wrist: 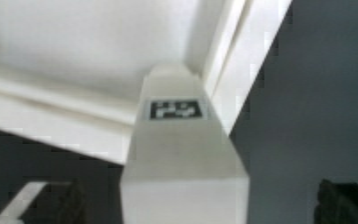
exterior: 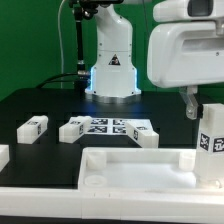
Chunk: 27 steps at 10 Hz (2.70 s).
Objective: Assemble desk
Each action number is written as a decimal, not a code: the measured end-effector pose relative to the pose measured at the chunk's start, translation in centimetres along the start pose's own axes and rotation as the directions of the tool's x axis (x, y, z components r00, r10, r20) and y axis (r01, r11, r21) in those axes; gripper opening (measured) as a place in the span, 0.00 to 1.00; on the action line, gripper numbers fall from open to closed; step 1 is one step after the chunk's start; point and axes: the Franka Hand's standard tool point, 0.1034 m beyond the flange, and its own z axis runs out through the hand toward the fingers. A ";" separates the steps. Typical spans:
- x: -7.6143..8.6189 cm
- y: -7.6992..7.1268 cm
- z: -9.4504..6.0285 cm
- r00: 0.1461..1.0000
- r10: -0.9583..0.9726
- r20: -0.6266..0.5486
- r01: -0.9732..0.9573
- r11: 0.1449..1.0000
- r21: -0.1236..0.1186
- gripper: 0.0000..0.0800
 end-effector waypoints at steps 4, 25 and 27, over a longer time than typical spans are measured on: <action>0.0 0.7 0.7 0.999 -0.012 0.035 0.011 1.000 0.009 0.81; 0.1 0.1 0.9 0.297 0.953 0.057 -0.955 0.297 0.006 0.36; 0.1 0.0 1.0 0.248 0.967 0.063 -0.969 0.248 0.006 0.36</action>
Offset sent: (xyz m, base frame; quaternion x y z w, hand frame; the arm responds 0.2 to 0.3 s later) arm -0.0044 -0.0040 -0.0117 0.0062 0.0115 -0.0157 0.9998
